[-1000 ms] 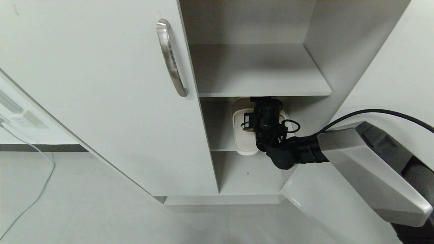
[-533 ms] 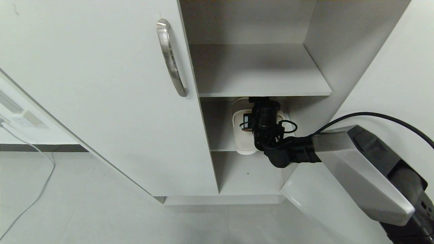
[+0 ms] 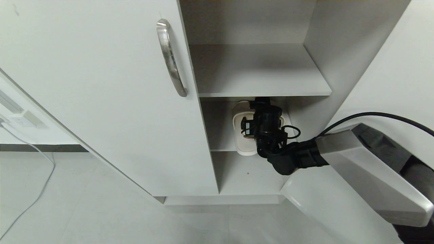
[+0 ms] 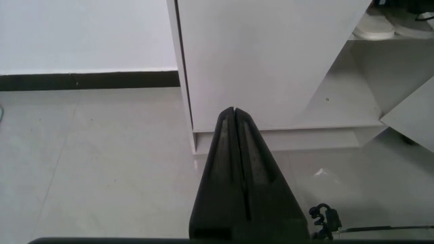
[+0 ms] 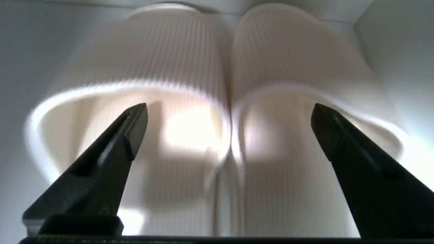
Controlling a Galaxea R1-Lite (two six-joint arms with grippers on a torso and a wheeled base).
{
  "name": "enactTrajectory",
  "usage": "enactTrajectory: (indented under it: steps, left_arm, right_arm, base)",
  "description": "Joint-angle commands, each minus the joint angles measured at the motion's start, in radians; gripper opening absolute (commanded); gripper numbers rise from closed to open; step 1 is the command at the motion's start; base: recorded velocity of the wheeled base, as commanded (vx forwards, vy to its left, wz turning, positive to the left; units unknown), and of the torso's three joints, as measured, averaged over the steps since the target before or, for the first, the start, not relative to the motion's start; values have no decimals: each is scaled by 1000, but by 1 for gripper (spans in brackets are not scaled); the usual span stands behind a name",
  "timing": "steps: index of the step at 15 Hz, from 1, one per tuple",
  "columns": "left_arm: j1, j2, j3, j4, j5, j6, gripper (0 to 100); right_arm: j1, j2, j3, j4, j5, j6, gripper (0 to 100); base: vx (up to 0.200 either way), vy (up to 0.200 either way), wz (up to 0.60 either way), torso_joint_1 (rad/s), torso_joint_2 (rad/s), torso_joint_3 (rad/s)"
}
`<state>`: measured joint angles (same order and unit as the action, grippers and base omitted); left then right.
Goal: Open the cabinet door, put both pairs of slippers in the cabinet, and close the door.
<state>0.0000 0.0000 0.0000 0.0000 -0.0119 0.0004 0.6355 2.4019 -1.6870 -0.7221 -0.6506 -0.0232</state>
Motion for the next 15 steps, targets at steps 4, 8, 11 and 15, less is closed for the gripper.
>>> enactTrajectory:
  steps: [4, 8, 11, 15]
  left_arm:
    - [0, 2, 0, 0, 0, 3, 0]
    - [0, 2, 0, 0, -2, 3, 0]
    - [0, 2, 0, 0, -2, 4, 0]
    - [0, 2, 0, 0, -2, 4, 0]
  right_arm:
    - [108, -331, 567, -243, -7, 2, 100]
    - [219, -469, 954, -474, -35, 14, 100]
    - [265, -480, 1006, -516, -37, 14, 100]
    - [273, -474, 1018, -516, -37, 19, 100]
  base:
    - [0, 0, 0, 0, 0, 0]
    - [0, 0, 0, 0, 0, 0]
    - [0, 0, 0, 0, 0, 0]
    - [0, 0, 0, 0, 0, 0]
